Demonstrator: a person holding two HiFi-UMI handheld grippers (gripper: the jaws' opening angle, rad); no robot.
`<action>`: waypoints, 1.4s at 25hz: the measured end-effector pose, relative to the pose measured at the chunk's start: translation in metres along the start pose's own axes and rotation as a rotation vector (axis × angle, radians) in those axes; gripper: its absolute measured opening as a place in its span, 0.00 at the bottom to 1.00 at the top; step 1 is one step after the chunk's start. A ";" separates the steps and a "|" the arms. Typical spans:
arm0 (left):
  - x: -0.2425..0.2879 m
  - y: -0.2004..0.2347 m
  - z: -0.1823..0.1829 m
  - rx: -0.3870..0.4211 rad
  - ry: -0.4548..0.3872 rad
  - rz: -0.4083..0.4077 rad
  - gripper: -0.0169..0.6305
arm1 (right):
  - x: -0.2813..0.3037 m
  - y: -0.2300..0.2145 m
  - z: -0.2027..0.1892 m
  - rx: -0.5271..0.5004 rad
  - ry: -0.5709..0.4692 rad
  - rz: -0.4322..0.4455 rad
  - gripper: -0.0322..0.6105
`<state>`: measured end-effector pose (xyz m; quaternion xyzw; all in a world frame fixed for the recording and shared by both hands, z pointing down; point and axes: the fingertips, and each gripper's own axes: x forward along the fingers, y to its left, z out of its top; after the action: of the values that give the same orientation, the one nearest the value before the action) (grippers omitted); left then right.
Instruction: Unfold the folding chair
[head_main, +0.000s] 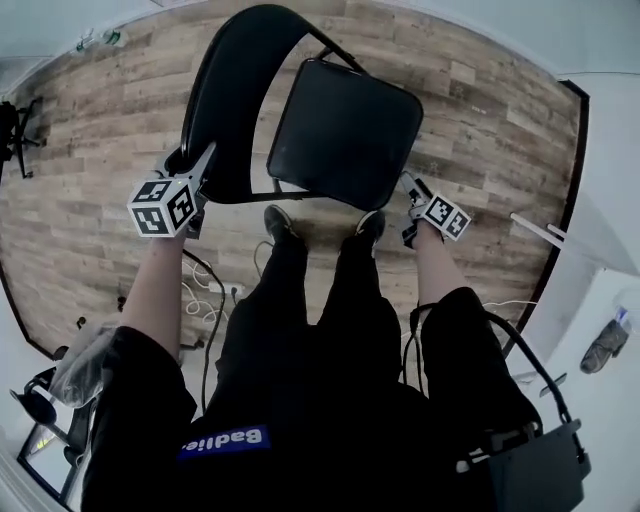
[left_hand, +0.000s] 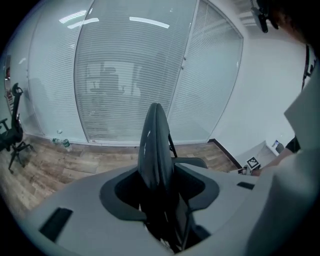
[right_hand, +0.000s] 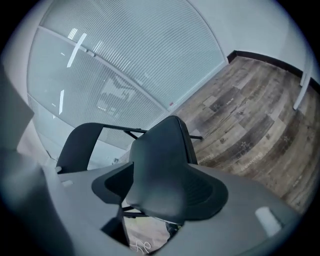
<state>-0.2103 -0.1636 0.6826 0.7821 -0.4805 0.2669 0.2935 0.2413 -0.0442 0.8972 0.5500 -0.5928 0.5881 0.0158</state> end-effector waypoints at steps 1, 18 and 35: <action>-0.001 0.001 0.004 -0.012 -0.002 0.002 0.29 | -0.014 0.010 0.003 -0.017 0.009 -0.010 0.50; -0.157 -0.061 0.039 -0.057 -0.145 -0.016 0.29 | -0.178 0.224 -0.047 -0.240 0.106 0.208 0.46; -0.240 -0.282 0.129 0.078 -0.286 -0.481 0.28 | -0.279 0.408 -0.013 -0.501 -0.029 0.562 0.34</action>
<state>-0.0317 -0.0100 0.3687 0.9141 -0.3071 0.0949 0.2471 0.0697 0.0211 0.4383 0.3533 -0.8461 0.3985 -0.0205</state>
